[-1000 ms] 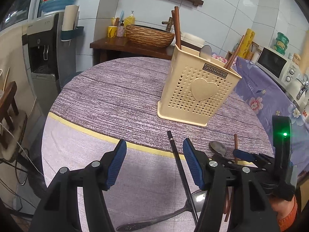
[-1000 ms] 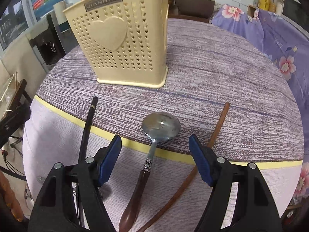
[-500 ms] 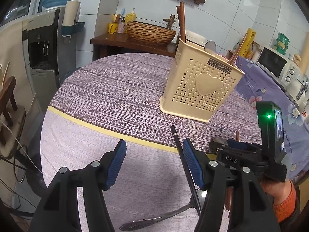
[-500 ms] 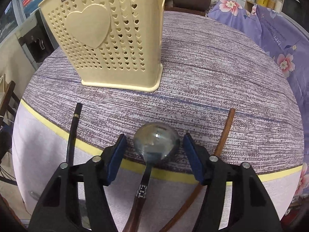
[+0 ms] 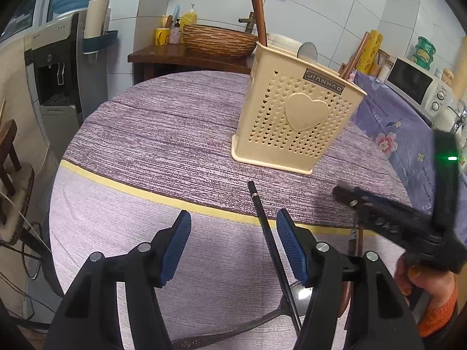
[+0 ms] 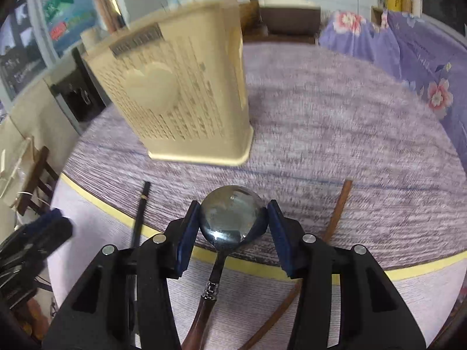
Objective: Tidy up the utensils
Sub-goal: 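Grasp the black chopstick with left tool while right tool grasps brown-handled spoon, then lift the black chopstick and spoon and lower both into the holder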
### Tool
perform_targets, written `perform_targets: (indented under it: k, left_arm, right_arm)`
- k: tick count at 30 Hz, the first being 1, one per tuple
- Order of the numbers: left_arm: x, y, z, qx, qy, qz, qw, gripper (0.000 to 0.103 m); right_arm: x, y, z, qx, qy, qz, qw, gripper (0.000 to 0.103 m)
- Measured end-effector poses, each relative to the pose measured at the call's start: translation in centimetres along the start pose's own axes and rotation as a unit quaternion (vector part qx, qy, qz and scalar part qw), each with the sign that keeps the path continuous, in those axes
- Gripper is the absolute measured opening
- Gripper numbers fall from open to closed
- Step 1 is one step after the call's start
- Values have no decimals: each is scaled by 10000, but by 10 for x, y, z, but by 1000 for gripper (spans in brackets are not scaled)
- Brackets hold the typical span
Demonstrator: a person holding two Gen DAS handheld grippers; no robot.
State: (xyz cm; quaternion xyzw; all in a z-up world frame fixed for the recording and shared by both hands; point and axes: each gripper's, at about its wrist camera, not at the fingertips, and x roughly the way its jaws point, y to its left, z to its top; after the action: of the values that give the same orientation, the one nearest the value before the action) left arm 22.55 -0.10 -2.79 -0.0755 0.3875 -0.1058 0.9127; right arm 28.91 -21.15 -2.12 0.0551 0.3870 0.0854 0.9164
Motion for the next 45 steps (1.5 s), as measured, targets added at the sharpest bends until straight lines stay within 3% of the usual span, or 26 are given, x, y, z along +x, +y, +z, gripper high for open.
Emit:
perform_targets:
  k: [4, 11, 19, 23, 29, 40, 45]
  left_arm:
    - [13, -5, 2, 12, 224, -137, 9997, 59]
    - [42, -26, 3, 319, 633, -32, 9975, 50]
    - [70, -35, 8, 363, 910, 275, 9948, 32]
    - [76, -43, 11, 515, 915, 508, 9932, 28]
    - [81, -46, 15, 492, 901, 636, 9927, 11]
    - [81, -38, 20, 34, 919, 227, 9955, 9]
    - [55, -39, 29, -75, 643, -115, 9978, 8]
  right_arm:
    - [-43, 10, -6, -490, -685, 107, 9964, 48]
    - [-80, 14, -16, -740, -1275, 140, 9890, 48]
    - [-88, 11, -18, -760, -1426, 65, 9868, 48]
    - [-90, 14, -21, -821, -1484, 23, 9855, 48]
    - [-97, 13, -25, -872, -1573, -39, 9837, 48]
    - [-99, 12, -26, -869, -1574, -61, 9837, 48]
    - [-101, 10, -24, -905, -1601, -97, 9829, 48]
